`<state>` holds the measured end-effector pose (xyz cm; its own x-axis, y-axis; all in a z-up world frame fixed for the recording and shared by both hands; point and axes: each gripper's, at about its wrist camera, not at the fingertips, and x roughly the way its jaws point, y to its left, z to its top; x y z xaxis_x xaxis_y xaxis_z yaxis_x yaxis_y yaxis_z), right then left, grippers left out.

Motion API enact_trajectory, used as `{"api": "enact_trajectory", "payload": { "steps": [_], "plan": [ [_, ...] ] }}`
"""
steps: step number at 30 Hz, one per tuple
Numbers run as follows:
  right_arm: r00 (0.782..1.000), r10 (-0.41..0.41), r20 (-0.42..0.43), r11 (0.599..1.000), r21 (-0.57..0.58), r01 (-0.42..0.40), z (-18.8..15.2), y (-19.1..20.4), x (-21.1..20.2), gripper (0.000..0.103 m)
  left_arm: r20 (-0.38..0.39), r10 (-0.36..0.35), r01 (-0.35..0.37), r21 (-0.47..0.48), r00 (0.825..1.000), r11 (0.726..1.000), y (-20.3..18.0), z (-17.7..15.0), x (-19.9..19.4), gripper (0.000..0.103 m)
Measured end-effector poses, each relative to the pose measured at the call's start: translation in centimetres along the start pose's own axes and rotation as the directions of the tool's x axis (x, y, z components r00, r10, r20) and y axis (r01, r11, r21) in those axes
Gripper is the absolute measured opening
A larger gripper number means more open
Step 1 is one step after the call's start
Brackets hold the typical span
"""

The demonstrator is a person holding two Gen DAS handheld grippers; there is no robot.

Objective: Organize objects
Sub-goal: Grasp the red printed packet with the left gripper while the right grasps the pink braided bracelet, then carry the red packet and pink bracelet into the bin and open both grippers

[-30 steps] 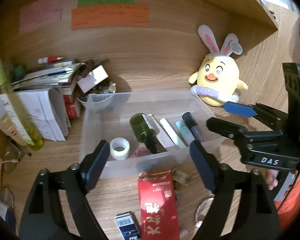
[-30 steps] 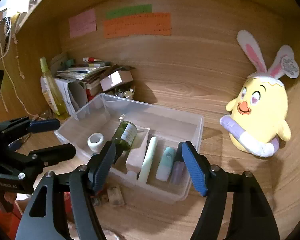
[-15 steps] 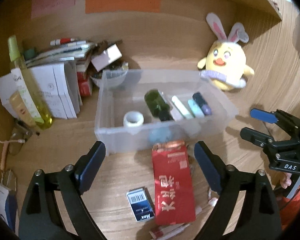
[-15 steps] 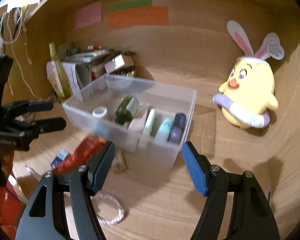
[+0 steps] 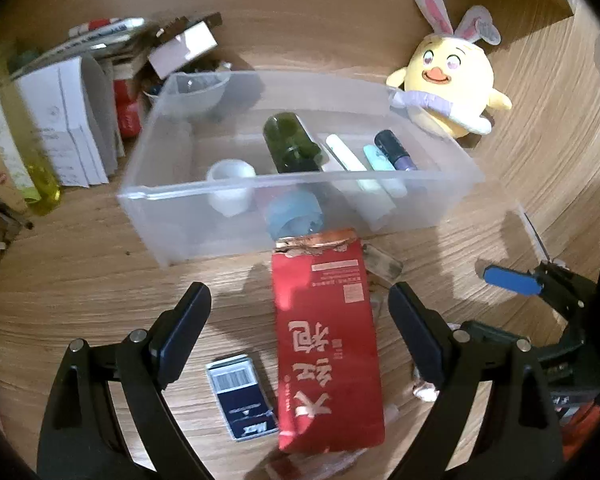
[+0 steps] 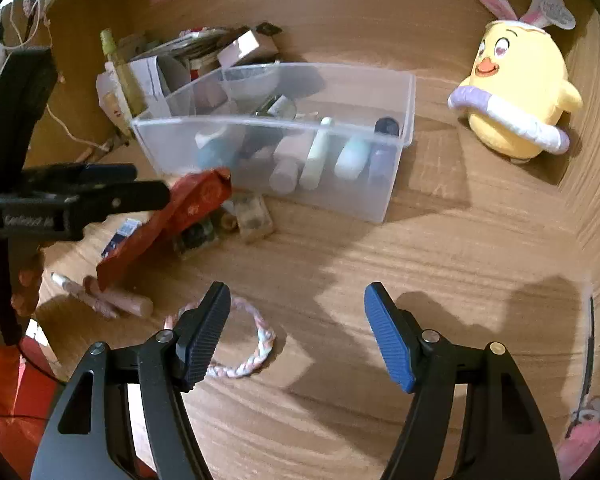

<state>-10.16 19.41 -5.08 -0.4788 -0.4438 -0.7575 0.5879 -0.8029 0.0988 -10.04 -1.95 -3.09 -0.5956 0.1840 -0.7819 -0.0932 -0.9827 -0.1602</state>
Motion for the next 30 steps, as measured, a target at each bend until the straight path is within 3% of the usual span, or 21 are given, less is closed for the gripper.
{"api": "enact_trajectory", "payload": {
  "steps": [7, 10, 11, 13, 18, 30],
  "plan": [
    [0.999, 0.028, -0.041, 0.998, -0.046, -0.03, -1.2, 1.2, 0.6, 0.032, -0.047, -0.041, 0.04, -0.026, 0.998, 0.999, 0.1, 0.8, 2.3, 0.091],
    [0.999, 0.02, -0.039, 0.997, -0.076, -0.023, -1.4, 1.9, 0.7, 0.023, -0.051, -0.064, 0.062, -0.044, 0.997, 0.997, 0.4, 0.9, 3.0, 0.091],
    [0.999, 0.021, -0.038, 0.997, -0.074, -0.023, -1.5, 1.9, 0.7, 0.02, -0.05, -0.069, 0.067, -0.043, 0.996, 0.997, 0.3, 1.0, 3.1, 0.09],
    [0.999, 0.024, -0.035, 0.997, -0.068, -0.026, -1.5, 1.9, 0.7, 0.011, -0.053, -0.076, 0.074, -0.035, 0.996, 0.997, 0.2, 1.0, 3.3, 0.078],
    [1.0, 0.002, -0.023, 0.998, -0.056, -0.004, -1.5, 1.6, 0.9, 0.008, -0.067, -0.088, 0.087, -0.012, 0.994, 0.996, -0.1, 0.9, 3.6, 0.057],
    [0.996, -0.062, 0.058, 0.998, -0.006, 0.062, 0.4, -0.6, -0.8, 0.007, 0.033, -0.077, 0.079, -0.037, 0.996, 0.996, 0.6, 0.8, 0.2, 0.056]
  ]
}}
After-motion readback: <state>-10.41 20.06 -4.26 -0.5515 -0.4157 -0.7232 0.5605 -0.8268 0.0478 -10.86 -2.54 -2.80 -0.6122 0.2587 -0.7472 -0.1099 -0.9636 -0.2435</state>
